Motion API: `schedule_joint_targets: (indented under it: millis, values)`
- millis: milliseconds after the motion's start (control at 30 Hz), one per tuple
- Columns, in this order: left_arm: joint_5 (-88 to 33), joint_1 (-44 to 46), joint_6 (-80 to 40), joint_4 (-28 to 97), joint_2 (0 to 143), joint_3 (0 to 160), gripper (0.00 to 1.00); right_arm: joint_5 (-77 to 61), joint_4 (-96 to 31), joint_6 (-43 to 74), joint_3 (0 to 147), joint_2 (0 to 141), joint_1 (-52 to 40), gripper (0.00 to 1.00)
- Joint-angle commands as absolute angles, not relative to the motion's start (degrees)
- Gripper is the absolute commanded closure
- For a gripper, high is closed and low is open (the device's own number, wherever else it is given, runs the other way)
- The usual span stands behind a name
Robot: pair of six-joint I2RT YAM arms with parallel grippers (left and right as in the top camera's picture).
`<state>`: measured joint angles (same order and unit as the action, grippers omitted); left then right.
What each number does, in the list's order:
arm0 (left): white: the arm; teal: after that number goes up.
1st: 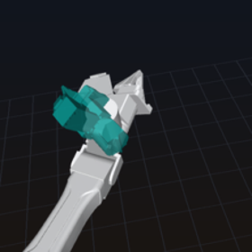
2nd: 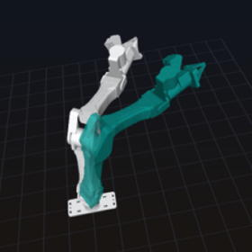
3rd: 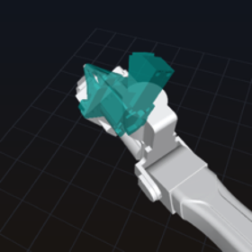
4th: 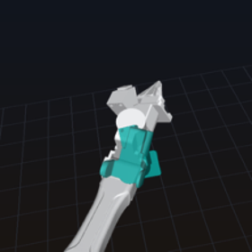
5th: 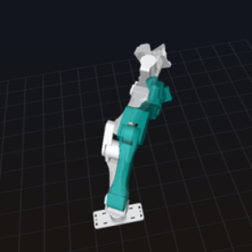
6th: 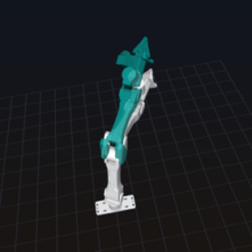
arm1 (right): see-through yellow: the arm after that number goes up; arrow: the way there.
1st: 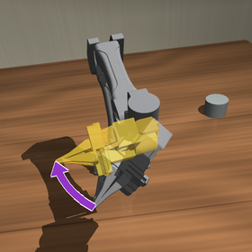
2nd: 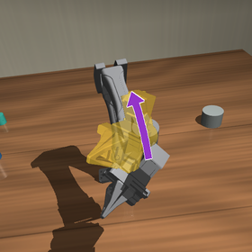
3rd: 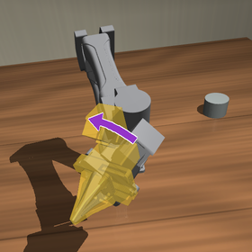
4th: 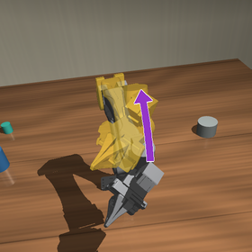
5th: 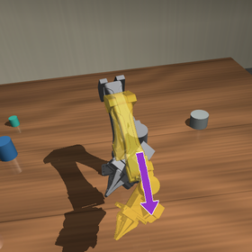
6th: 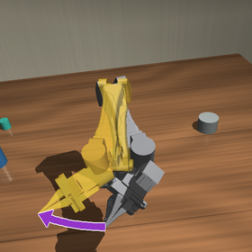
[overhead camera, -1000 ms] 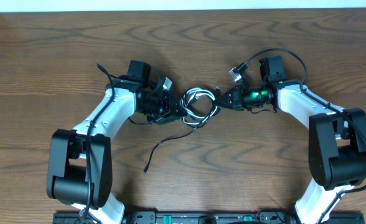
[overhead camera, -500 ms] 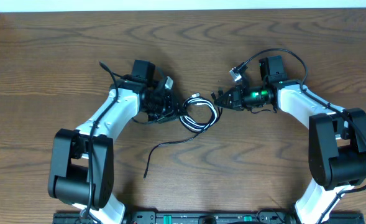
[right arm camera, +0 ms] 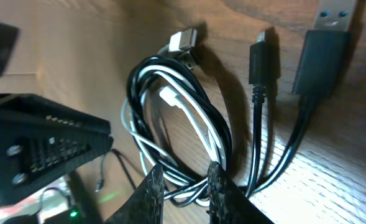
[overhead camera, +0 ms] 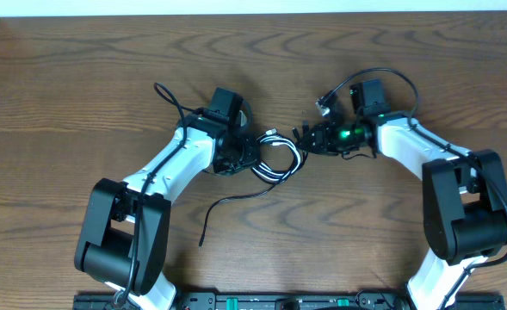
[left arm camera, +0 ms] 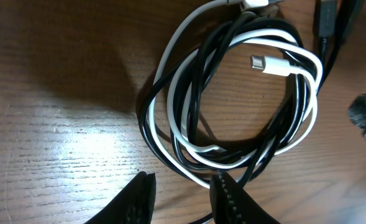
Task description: Untangle cables
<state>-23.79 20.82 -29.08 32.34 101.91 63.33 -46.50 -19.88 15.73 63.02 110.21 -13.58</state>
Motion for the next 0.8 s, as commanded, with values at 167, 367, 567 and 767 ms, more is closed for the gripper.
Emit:
schedule_joint_targets:
  millis: [167, 367, 567, 767]
  values:
    - [-18.3, 22.4, -30.7, 32.4, 102.9, 62.9, 0.6, -32.4, -19.7, 18.2, 63.7, 110.6, -19.1, 0.75]
    - [-16.8, 22.4, -30.5, 31.7, 102.9, 62.9, 0.6, -31.4, -19.1, 18.2, 63.7, 110.6, -20.6, 0.77]
    - [-16.8, 22.4, -29.2, 27.9, 103.0, 62.8, 0.6, -28.5, -19.1, 19.9, 63.7, 110.8, -21.5, 0.69]
    - [-15.2, 22.4, -28.1, 26.7, 103.7, 62.8, 0.6, -25.0, -19.1, 20.9, 63.6, 110.8, -23.2, 0.7]
